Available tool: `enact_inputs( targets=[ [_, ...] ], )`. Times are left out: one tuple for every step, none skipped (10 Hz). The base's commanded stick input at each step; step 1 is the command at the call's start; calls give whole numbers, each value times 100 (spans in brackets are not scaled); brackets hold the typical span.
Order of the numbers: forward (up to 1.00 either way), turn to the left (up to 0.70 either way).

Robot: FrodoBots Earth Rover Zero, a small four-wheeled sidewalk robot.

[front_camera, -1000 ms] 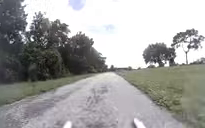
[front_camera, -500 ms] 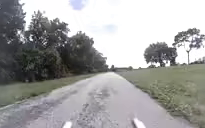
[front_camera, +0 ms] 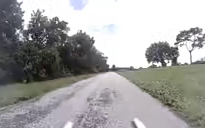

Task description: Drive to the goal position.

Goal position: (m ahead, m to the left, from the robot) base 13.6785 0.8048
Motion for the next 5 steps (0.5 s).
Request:
enact_inputs(
  targets=[
    [70, 0],
    [70, 0],
    [70, -8],
    [70, -30],
    [70, -33]
  ],
)
